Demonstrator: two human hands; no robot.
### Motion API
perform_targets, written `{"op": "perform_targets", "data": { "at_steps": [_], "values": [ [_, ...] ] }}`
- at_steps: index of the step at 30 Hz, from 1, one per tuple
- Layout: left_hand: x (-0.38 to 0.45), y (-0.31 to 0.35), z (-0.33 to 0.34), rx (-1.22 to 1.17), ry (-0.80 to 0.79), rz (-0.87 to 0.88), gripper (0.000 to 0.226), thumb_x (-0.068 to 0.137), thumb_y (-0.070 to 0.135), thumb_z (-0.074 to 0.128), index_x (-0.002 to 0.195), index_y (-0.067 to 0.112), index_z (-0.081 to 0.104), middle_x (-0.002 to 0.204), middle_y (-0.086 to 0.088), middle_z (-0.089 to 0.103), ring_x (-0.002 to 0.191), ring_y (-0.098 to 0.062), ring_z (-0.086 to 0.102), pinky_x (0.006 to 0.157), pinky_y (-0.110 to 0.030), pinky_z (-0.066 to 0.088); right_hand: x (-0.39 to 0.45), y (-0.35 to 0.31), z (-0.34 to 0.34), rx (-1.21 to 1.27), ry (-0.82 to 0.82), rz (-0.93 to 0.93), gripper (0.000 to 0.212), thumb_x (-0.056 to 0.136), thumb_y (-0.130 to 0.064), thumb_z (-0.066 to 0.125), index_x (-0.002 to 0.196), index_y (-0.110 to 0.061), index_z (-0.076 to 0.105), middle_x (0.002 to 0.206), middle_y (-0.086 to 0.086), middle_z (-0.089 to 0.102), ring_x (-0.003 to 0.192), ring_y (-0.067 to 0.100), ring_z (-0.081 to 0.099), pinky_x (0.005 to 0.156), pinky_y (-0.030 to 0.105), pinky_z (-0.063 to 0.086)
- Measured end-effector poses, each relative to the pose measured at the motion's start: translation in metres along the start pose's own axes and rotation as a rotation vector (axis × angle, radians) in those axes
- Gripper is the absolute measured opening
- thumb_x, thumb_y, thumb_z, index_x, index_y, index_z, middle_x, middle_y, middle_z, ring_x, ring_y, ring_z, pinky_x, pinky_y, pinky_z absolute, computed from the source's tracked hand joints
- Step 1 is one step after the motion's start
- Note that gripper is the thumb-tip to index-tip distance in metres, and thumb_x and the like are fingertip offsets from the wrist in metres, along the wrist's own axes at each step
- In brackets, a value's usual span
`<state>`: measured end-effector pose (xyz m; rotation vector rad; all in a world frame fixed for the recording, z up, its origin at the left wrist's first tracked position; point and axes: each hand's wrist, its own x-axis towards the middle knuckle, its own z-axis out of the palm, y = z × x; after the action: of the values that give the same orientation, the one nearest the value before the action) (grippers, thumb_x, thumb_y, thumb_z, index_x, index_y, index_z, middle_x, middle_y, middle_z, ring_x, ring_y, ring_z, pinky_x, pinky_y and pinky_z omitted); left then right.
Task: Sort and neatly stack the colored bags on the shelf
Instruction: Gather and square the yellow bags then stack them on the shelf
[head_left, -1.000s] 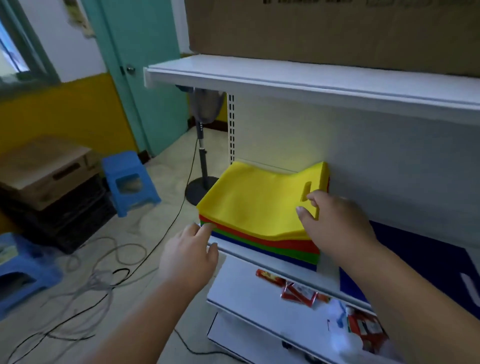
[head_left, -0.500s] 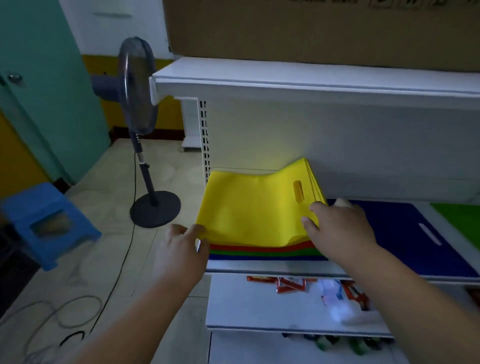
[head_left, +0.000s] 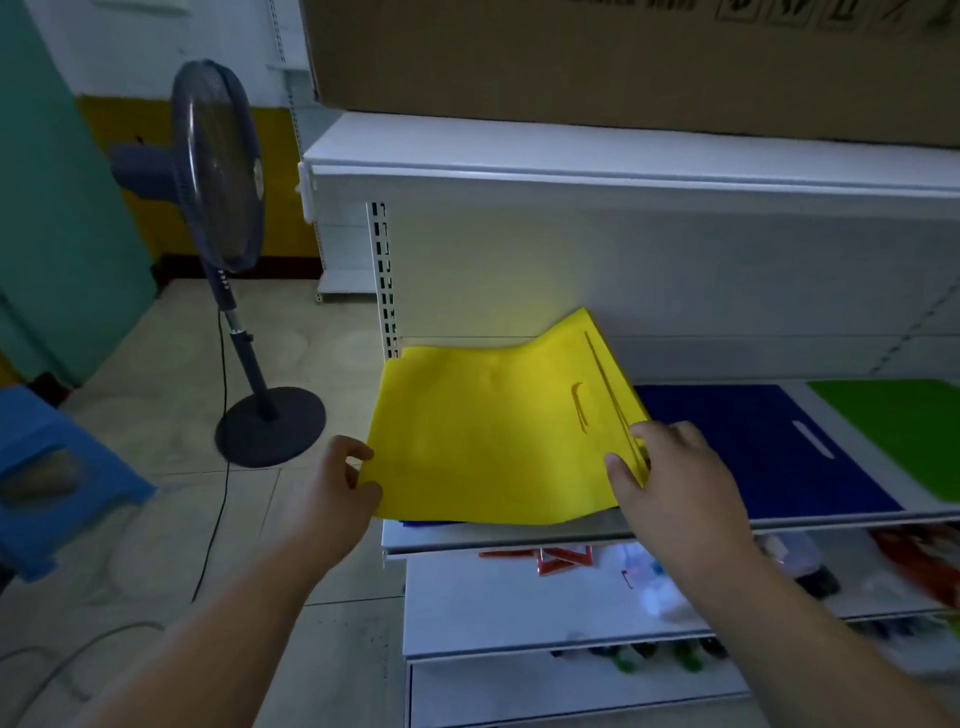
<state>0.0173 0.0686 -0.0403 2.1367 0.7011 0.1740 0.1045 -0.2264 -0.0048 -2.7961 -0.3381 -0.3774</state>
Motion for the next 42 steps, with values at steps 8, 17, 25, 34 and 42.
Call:
{"op": "perform_targets", "data": {
  "at_steps": [8,17,25,34,42],
  "values": [
    [-0.011,-0.009,-0.006,0.141,-0.048,0.110,0.031,0.092,0.009,0.053,0.107,0.036,0.055,0.079,-0.004,0.056,0.059,-0.018,0.053,0.052,-0.028,0.043,-0.002,-0.008,0.003,0.305,-0.291,0.041,0.043,0.098,-0.026,0.052,0.138,-0.037,0.044,0.066,0.001,0.055,0.050,0.014,0.047,0.050,0.035,0.041],
    [-0.071,0.020,0.047,-0.029,0.251,0.214,0.024,0.099,0.021,0.049,0.105,0.039,0.064,0.071,0.009,0.057,0.062,-0.014,0.054,0.051,-0.029,0.040,-0.037,0.051,-0.035,0.272,0.118,0.001,0.042,0.101,-0.031,0.045,0.142,-0.038,0.045,0.049,-0.002,0.044,0.047,0.013,0.042,0.047,0.030,0.034],
    [-0.122,0.133,0.190,-0.014,0.168,0.510,0.022,0.096,0.018,0.057,0.113,0.023,0.071,0.100,-0.003,0.071,0.089,-0.029,0.064,0.066,-0.032,0.047,-0.092,0.234,-0.100,0.235,0.240,0.195,0.047,0.100,-0.036,0.045,0.146,-0.033,0.041,0.102,0.006,0.071,0.077,0.024,0.061,0.059,0.032,0.043],
    [-0.202,0.299,0.398,-0.040,-0.074,0.718,0.027,0.098,0.022,0.053,0.121,0.024,0.067,0.101,0.001,0.068,0.075,-0.016,0.055,0.058,-0.027,0.036,-0.157,0.471,-0.190,0.146,0.401,0.494,0.045,0.099,-0.031,0.049,0.144,-0.031,0.046,0.063,-0.002,0.057,0.052,0.016,0.048,0.045,0.029,0.032],
    [-0.209,0.416,0.559,-0.052,-0.234,0.801,0.027,0.097,0.026,0.053,0.121,0.031,0.066,0.097,0.002,0.071,0.065,-0.015,0.053,0.051,-0.025,0.033,-0.140,0.636,-0.211,0.093,0.448,0.673,0.044,0.099,-0.032,0.051,0.142,-0.035,0.046,0.103,0.014,0.070,0.081,0.031,0.062,0.066,0.038,0.048]
  ]
}}
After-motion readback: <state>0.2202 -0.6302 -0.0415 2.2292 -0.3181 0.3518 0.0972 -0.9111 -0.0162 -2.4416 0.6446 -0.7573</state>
